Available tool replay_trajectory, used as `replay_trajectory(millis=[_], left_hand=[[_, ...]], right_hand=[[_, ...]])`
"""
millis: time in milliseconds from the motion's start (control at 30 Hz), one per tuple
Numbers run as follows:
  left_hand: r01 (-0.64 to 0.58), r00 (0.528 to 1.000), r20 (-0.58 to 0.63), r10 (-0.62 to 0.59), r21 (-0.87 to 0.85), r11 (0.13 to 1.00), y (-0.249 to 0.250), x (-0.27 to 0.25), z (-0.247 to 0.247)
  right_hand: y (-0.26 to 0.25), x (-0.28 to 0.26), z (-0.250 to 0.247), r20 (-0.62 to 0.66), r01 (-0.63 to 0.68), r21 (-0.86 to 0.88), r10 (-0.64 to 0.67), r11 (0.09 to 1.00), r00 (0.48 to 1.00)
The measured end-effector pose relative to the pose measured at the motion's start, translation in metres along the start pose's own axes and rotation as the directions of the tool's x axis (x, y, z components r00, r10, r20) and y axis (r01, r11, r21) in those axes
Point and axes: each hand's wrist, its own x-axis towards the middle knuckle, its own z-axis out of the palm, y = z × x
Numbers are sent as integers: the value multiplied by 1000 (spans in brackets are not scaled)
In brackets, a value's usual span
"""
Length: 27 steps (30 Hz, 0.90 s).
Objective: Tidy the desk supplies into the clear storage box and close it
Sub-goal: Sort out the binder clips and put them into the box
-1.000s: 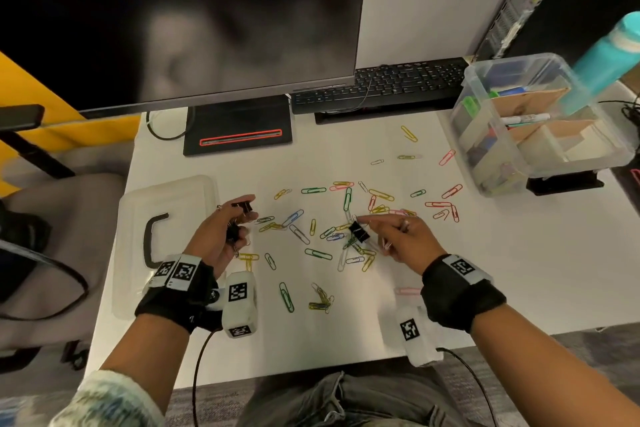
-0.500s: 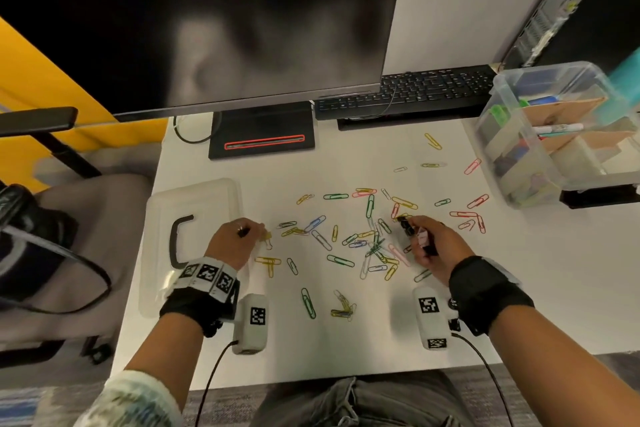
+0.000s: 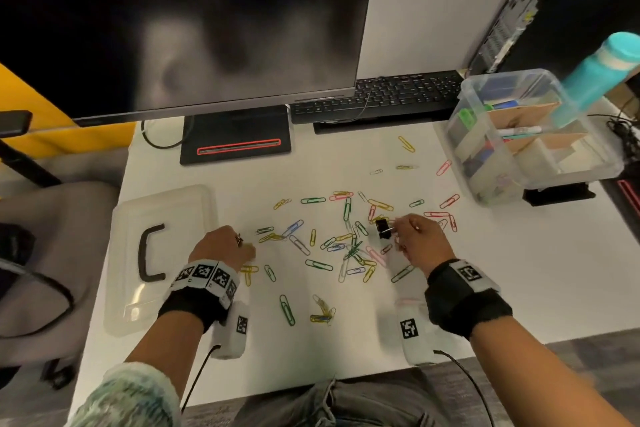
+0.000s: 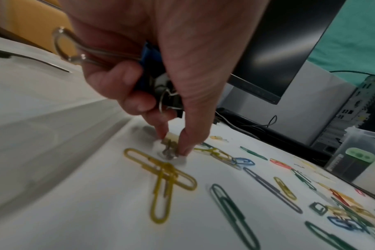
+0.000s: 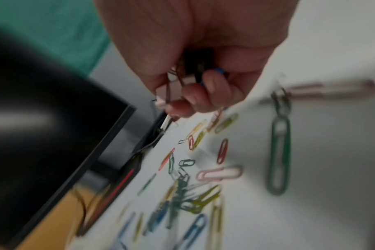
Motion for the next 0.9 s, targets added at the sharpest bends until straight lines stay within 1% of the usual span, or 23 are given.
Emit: replay_trajectory(millis=[33,67,133,167,233,267,300,333,367,433,467,500,533,567,600,633,667,700,767,833,900], left_hand=[[-4,1000,-7,4,-11,1000,1,0,0],[-18,1000,-15,17,-27,999,3,-2,0],[-85,996,-22,83,-81,993,7,-5,0],[-132,991,-34,129,-119,984,9,-6,0],[-227,974,-53,221,-197,954,19,-10,0],[-274,962,-58,268,-234,933,26,-14,0],[-323,946,-61,319,-265,908,34,-17,2],[-372,927,-61,370,-289,882,43,-22,4],[-412,908,-58,415,-306,858,52,-27,6],[-476,871,-49,489,-324,817,71,-37,12],[-496,858,-41,511,-319,807,81,-41,14],[-509,850,-32,526,-309,803,90,-44,17],[-519,843,-24,537,-296,802,99,-46,20],[-527,838,-15,546,-288,800,108,-49,23],[-532,833,-9,553,-282,798,117,-51,25],[-536,830,-4,558,-283,796,126,-53,28],[-538,827,1,562,-285,793,135,-55,30],[-540,824,5,566,-292,789,142,-58,32],[-553,814,11,581,-290,781,156,-61,37],[-557,812,13,584,-286,780,165,-64,42],[-551,816,11,579,-289,783,171,-67,48]], right_hand=[[0,1,-1,-4,45,-101,-46,994,999],[0,3,-3,6,38,-149,-37,988,999],[-1,4,-12,17,-23,-123,26,992,1000],[-6,4,-18,2,-15,-89,15,996,1000],[-21,0,-37,-74,79,-103,-87,992,994],[-29,-2,-49,-128,139,-158,-160,978,979],[-37,-4,-64,-185,194,-233,-240,953,953],[-45,-5,-81,-239,222,-325,-306,920,921],[-51,-6,-99,-289,223,-418,-362,881,886],[-66,-6,-136,-382,157,-567,-427,809,820],[-72,-2,-153,-403,98,-624,-427,775,809],[-77,5,-167,-401,28,-674,-398,738,825],[-81,16,-178,-378,-37,-705,-331,708,864],[-84,27,-185,-344,-83,-712,-244,697,907],[-87,39,-189,-306,-112,-708,-160,697,939],[-88,49,-191,-267,-121,-715,-109,689,958],[-88,57,-190,-228,-115,-741,-87,662,970],[-88,61,-190,-203,-109,-757,-73,645,976],[-87,65,-190,-173,-95,-733,-50,674,984],[-83,60,-194,-171,-45,-721,-116,691,978],[-79,55,-203,-188,47,-676,-233,736,954]])
